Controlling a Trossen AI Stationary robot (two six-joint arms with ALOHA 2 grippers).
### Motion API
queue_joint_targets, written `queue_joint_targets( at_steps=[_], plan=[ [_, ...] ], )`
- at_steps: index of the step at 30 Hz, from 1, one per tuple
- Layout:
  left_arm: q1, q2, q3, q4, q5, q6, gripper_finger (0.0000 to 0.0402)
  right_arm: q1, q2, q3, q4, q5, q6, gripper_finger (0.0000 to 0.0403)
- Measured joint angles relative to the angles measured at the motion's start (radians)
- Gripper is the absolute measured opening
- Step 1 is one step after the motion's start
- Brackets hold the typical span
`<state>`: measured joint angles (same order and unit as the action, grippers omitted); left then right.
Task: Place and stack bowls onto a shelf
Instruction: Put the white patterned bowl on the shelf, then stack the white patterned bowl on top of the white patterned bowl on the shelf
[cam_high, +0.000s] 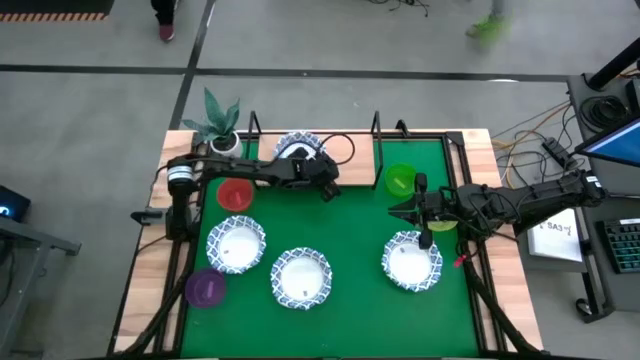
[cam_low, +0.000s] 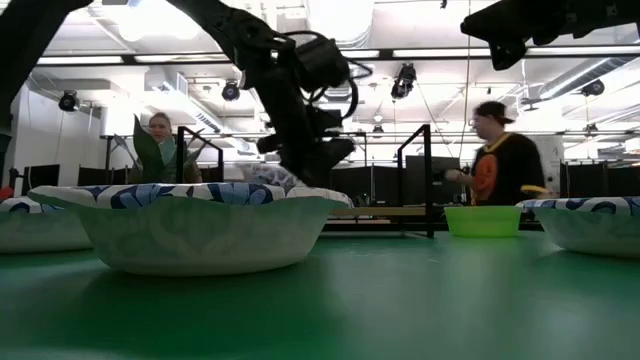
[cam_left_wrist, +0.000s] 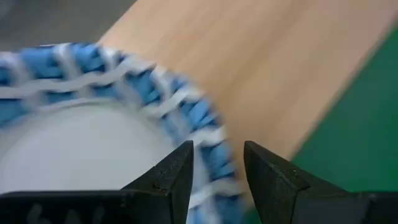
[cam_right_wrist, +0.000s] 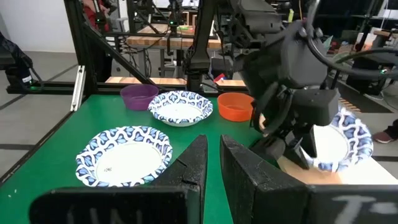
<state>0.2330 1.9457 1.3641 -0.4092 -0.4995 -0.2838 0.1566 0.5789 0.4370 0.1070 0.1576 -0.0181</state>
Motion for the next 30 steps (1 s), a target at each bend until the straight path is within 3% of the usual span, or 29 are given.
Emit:
queue_joint_targets(
  at_steps=[6,16,22,26,30],
  plan=[
    [0.012,0.007,0.06,-0.196,-0.086,-0.04,0.0125,0.0,0.0,0.0,0.0,0.0,-0.002,0.0034],
    [0.007,0.004,0.128,-0.275,-0.094,-0.031,0.0125,0.0,0.0,0.0,-0.001,0.0,-0.002,0.0034],
    [-0.05,0.004,0.199,-0.35,-0.092,-0.014,0.0125,0.0,0.0,0.0,-0.001,0.0,-0.004,0.0034],
    [-0.11,-0.002,0.258,-0.448,-0.05,0.006,0.0125,0.0,0.0,0.0,-0.001,0.0,-0.005,0.0034],
    [-0.182,-0.037,0.263,-0.477,0.112,0.073,0.0125,0.0,0.0,0.0,-0.002,0.0,-0.005,0.0034]
  ],
)
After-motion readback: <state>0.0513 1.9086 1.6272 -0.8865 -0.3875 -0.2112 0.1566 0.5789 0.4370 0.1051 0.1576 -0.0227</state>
